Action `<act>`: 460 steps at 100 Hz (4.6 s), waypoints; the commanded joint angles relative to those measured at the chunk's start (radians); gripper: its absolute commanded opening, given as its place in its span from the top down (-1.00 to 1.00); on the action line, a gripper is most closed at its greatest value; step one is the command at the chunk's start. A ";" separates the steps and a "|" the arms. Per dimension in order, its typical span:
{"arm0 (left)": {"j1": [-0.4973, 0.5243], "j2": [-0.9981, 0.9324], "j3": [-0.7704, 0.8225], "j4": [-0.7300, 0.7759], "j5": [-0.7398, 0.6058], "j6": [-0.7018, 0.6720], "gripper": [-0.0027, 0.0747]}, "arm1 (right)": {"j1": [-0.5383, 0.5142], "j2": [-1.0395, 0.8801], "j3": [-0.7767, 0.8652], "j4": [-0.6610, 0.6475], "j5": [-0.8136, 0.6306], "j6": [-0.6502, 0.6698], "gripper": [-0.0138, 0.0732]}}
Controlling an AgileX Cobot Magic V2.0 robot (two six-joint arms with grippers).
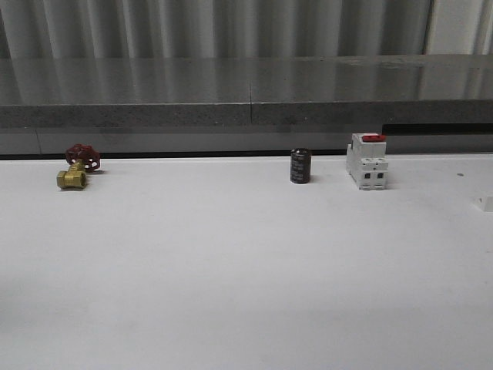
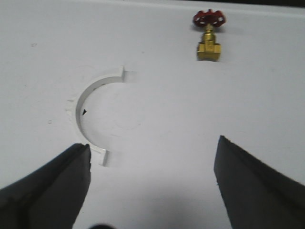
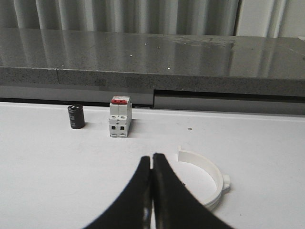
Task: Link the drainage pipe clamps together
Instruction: 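Lower the left gripper and grasp the clamp half's end tab, then lift the clamp half and carry it toward the table center, then set the clamp half down, open the left gripper and withdraw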
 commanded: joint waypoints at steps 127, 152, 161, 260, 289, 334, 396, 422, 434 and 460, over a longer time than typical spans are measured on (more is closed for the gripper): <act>0.237 0.796 -0.416 -0.111 -0.078 0.376 -0.45 | -0.008 -0.018 -0.019 -0.001 -0.077 -0.003 0.83; 0.237 0.803 -0.416 -0.111 -0.101 0.380 -0.45 | -0.008 -0.018 -0.019 -0.001 -0.077 -0.003 0.83; 0.237 0.803 -0.416 -0.111 -0.103 0.393 -0.41 | -0.008 -0.018 -0.019 -0.001 -0.077 -0.003 0.83; 0.100 0.674 -0.416 -0.233 0.056 0.301 0.69 | -0.008 -0.018 -0.019 -0.001 -0.077 -0.003 0.84; -0.223 0.646 -0.416 -0.224 0.050 0.088 0.69 | -0.008 -0.018 -0.019 -0.001 -0.077 -0.003 0.84; -0.569 0.702 -0.416 0.000 -0.051 -0.252 0.69 | -0.008 -0.018 -0.019 -0.001 -0.077 -0.003 0.84; -0.604 0.770 -0.416 0.049 -0.080 -0.339 0.60 | -0.008 -0.018 -0.019 -0.001 -0.077 -0.003 0.84; -0.604 0.770 -0.416 0.071 -0.080 -0.339 -0.11 | -0.008 -0.018 -0.019 -0.001 -0.077 -0.003 0.84; -0.604 0.770 -0.416 0.097 -0.086 -0.339 -0.23 | -0.008 -0.018 -0.019 -0.001 -0.077 -0.003 0.84; -0.598 0.660 -0.416 0.113 -0.134 -0.339 -0.23 | -0.008 -0.018 -0.019 -0.001 -0.077 -0.003 0.84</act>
